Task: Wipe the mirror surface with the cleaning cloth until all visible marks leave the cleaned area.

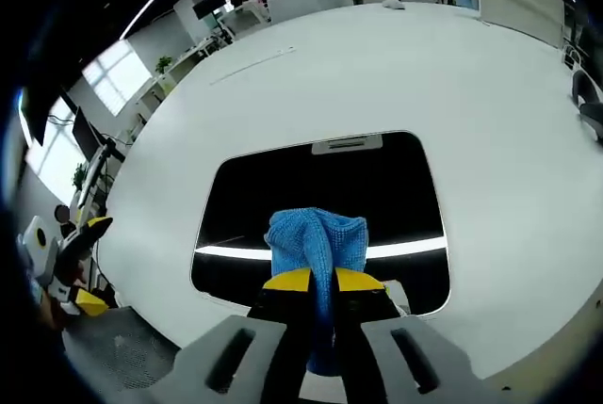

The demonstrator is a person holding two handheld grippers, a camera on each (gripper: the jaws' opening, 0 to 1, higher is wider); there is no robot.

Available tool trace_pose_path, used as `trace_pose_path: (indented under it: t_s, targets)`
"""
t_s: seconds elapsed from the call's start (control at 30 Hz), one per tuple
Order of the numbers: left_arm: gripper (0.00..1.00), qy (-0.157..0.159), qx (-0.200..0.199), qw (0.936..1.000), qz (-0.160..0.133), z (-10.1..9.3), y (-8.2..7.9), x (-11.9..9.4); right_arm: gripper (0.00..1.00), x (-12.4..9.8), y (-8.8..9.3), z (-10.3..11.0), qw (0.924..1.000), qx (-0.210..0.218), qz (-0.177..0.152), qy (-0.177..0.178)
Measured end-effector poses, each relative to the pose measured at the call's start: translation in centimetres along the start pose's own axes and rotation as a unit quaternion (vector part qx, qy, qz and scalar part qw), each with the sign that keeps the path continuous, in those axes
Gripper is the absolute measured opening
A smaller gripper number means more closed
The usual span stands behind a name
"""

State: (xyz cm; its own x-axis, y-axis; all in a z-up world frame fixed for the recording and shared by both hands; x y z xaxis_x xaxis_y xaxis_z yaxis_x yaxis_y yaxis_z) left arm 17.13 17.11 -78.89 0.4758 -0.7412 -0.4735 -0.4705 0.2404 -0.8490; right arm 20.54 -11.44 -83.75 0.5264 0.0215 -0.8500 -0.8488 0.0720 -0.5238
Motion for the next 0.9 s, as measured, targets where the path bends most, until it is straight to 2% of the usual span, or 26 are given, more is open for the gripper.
trace_pose_path:
  t_s: [0.9]
  targets:
    - [0.96, 0.001, -0.003, 1.0, -0.005, 0.0, -0.1, 0.0, 0.02, 0.3, 0.0, 2.9, 0.9998, -0.018, -0.006, -0.01]
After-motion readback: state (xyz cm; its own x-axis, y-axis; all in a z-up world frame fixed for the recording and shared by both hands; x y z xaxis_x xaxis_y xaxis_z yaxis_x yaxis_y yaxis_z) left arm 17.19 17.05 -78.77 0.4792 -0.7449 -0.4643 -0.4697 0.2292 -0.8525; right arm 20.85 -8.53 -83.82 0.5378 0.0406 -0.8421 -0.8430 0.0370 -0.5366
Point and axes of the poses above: the point that each gripper's makers call its tool centre point, and the gripper's own axes: x roughly forward along the fingers, z roughly to its left, y roughly out of its underside, the point moved 5 cm from there along -x, roughly backward along the fingers, and after that the axes turned 14 degrees about y, right-handed, at the moved point
